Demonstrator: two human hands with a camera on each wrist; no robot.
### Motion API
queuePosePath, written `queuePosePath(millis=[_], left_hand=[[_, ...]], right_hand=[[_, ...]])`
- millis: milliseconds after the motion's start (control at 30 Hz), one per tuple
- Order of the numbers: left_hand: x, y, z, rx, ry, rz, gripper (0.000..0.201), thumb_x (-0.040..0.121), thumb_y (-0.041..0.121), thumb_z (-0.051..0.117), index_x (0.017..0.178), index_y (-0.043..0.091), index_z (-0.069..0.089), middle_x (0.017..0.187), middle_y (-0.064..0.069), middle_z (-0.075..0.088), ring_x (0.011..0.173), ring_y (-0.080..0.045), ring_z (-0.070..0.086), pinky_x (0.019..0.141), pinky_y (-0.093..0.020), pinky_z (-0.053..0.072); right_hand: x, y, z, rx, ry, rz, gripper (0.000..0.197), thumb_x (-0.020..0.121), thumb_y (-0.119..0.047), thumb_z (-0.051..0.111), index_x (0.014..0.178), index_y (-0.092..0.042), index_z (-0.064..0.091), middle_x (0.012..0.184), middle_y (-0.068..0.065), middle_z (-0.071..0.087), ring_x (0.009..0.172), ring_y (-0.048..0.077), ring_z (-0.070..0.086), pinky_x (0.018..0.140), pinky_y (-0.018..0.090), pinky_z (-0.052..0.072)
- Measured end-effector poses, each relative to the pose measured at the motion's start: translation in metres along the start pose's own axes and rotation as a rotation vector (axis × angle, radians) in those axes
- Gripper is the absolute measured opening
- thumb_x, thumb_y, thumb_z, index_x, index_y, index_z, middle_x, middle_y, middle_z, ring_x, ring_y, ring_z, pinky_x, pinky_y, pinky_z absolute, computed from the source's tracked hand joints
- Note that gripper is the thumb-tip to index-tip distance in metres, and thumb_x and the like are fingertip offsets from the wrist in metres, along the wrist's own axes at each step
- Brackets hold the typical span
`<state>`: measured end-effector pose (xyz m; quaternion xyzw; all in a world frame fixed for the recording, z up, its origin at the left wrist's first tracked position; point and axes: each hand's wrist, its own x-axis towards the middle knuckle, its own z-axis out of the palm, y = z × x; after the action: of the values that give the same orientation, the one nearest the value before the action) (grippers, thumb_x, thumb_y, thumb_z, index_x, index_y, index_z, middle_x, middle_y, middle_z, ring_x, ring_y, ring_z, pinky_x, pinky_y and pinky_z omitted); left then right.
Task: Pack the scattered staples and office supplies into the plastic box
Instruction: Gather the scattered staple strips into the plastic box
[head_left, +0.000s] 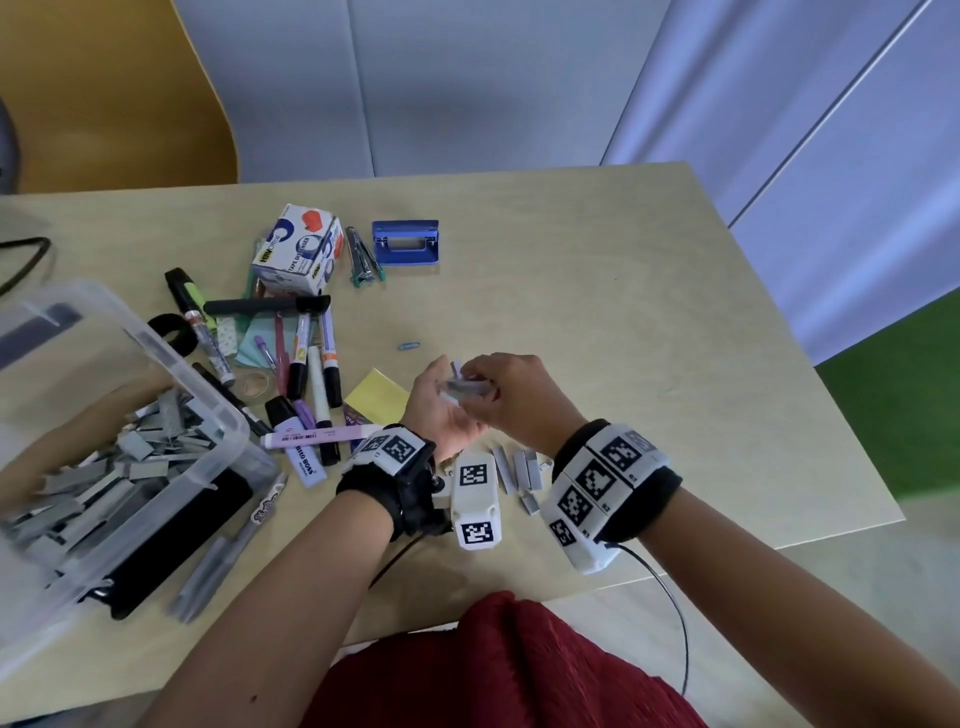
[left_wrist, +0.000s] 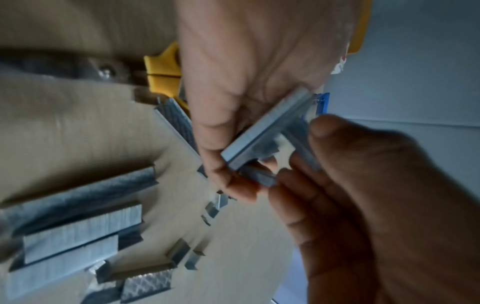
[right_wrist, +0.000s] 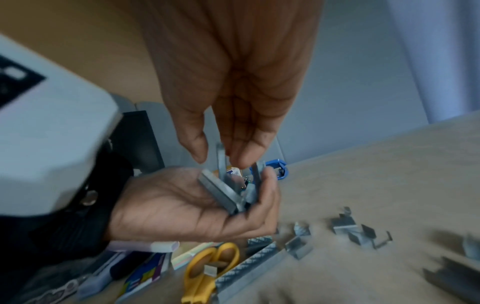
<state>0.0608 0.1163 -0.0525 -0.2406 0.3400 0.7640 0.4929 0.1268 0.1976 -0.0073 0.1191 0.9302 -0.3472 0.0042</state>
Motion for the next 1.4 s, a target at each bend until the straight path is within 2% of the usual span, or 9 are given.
queuePosePath(millis=[133, 267, 433, 533, 833, 1000, 1100, 1267, 1400], left_hand=[[0.002, 0.003, -0.004, 0.006, 0.041, 0.001, 0.041, 0.098, 0.039, 0.033, 0.075, 0.008, 0.050, 0.055, -0.004, 0.057, 0.042, -0.015, 0.057, 0.048, -0.017, 0.047], [0.004, 0.009, -0.012, 0.061, 0.060, -0.075, 0.040, 0.091, 0.042, 0.041, 0.070, 0.009, 0.051, 0.057, -0.002, 0.050, 0.038, -0.013, 0.049, 0.040, -0.012, 0.041], [0.000, 0.014, -0.016, 0.115, 0.022, -0.093, 0.041, 0.091, 0.042, 0.037, 0.065, 0.012, 0.046, 0.048, 0.000, 0.048, 0.034, -0.011, 0.047, 0.037, -0.011, 0.038], [-0.002, 0.016, -0.020, 0.090, 0.050, -0.077, 0.040, 0.091, 0.042, 0.037, 0.064, 0.014, 0.044, 0.048, 0.001, 0.047, 0.033, -0.011, 0.045, 0.037, -0.009, 0.036], [-0.005, 0.027, -0.035, 0.060, 0.162, -0.004, 0.040, 0.090, 0.042, 0.039, 0.062, 0.014, 0.044, 0.047, 0.001, 0.044, 0.033, -0.011, 0.044, 0.038, -0.009, 0.034], [-0.010, 0.026, -0.037, 0.057, 0.165, 0.009, 0.039, 0.090, 0.041, 0.039, 0.063, 0.014, 0.044, 0.046, 0.001, 0.044, 0.032, -0.011, 0.043, 0.039, -0.008, 0.034], [-0.012, 0.025, -0.039, 0.057, 0.171, 0.013, 0.039, 0.090, 0.041, 0.039, 0.063, 0.013, 0.044, 0.048, 0.001, 0.044, 0.033, -0.011, 0.043, 0.039, -0.009, 0.034], [-0.014, 0.023, -0.040, 0.072, 0.176, 0.007, 0.039, 0.090, 0.042, 0.040, 0.063, 0.014, 0.044, 0.049, 0.001, 0.044, 0.034, -0.012, 0.044, 0.038, -0.010, 0.035], [-0.015, 0.022, -0.040, 0.074, 0.188, 0.011, 0.038, 0.089, 0.042, 0.041, 0.064, 0.014, 0.045, 0.048, 0.001, 0.045, 0.034, -0.012, 0.044, 0.038, -0.010, 0.035]], right_hand=[[0.003, 0.002, -0.007, 0.000, 0.049, -0.003, 0.018, 0.082, -0.011, 0.063, 0.097, -0.002, 0.067, 0.086, 0.010, 0.067, 0.078, 0.024, 0.060, 0.079, 0.034, 0.048], [0.016, 0.030, -0.020, 0.054, 0.215, 0.138, 0.022, 0.083, -0.001, 0.054, 0.098, -0.002, 0.069, 0.090, 0.012, 0.071, 0.082, 0.024, 0.064, 0.082, 0.024, 0.047], [0.022, 0.070, -0.009, -0.194, -0.116, 0.228, 0.039, 0.086, -0.012, 0.054, 0.125, -0.015, 0.056, 0.128, 0.005, 0.055, 0.115, 0.023, 0.050, 0.101, 0.030, 0.035], [0.021, 0.071, 0.003, -0.267, -0.226, 0.206, 0.050, 0.086, -0.022, 0.058, 0.134, -0.016, 0.046, 0.136, 0.004, 0.046, 0.124, 0.028, 0.038, 0.103, 0.032, 0.029], [0.010, 0.048, 0.033, -0.386, -0.263, -0.075, 0.026, 0.088, -0.003, 0.047, 0.106, -0.008, 0.064, 0.109, 0.007, 0.057, 0.101, 0.027, 0.050, 0.082, 0.022, 0.032], [0.015, 0.050, 0.028, -0.220, -0.146, 0.086, 0.018, 0.078, 0.000, 0.054, 0.086, -0.003, 0.069, 0.090, 0.009, 0.059, 0.085, 0.026, 0.054, 0.072, 0.023, 0.035], [0.016, 0.054, 0.019, -0.007, -0.053, 0.229, 0.013, 0.077, -0.003, 0.061, 0.084, -0.005, 0.072, 0.084, 0.004, 0.067, 0.081, 0.015, 0.057, 0.077, 0.018, 0.039], [0.018, 0.059, 0.021, 0.071, -0.037, 0.279, 0.009, 0.077, -0.004, 0.064, 0.079, -0.005, 0.072, 0.081, 0.005, 0.069, 0.078, 0.014, 0.060, 0.080, 0.019, 0.043], [0.014, 0.071, 0.018, 0.513, 0.075, 0.469, 0.008, 0.074, 0.004, 0.065, 0.070, -0.002, 0.069, 0.075, 0.012, 0.069, 0.067, 0.016, 0.064, 0.076, 0.026, 0.054]])
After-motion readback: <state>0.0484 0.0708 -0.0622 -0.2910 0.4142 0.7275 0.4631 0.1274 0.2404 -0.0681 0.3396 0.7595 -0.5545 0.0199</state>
